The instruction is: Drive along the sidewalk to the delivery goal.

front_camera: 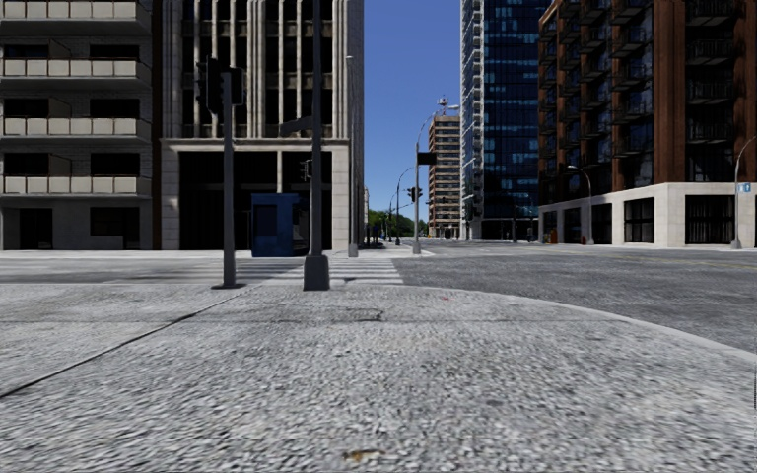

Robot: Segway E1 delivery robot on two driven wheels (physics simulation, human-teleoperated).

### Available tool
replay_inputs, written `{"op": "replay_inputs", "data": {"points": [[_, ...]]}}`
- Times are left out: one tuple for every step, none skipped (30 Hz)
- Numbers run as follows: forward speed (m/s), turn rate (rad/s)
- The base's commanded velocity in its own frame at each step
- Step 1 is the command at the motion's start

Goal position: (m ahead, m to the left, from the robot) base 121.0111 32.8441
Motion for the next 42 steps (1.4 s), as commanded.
{"op": "replay_inputs", "data": {"points": [[2.0, 0.0], [2.0, 0.0], [2.0, 0.0], [2.0, 0.0], [2.0, 0.0], [2.0, 0.0], [2.0, 0.0], [2.0, 0.0], [2.0, 0.0], [2.0, 0.0], [2.0, 0.0], [2.0, 0.0], [2.0, 0.0], [2.0, 0.0], [2.0, 0.0], [2.0, 0.0], [2.0, 0.0], [2.0, 0.0], [2.0, 0.0], [2.0, 0.0], [2.0, 0.0], [2.0, 0.0], [2.0, 0.0], [2.0, 0.0], [2.0, 0.0], [2.0, 0.0], [2.0, 0.0], [2.0, 0.0], [2.0, 0.0], [2.0, 0.0], [2.0, 0.0], [2.0, 0.0], [2.0, 0.0], [2.0, 0.0], [2.0, 0.0], [2.0, 0.0], [2.0, 0.0], [2.0, 0.0], [2.0, 0.0], [2.0, 0.14], [2.0, 0.14], [2.0, 0.3]]}}
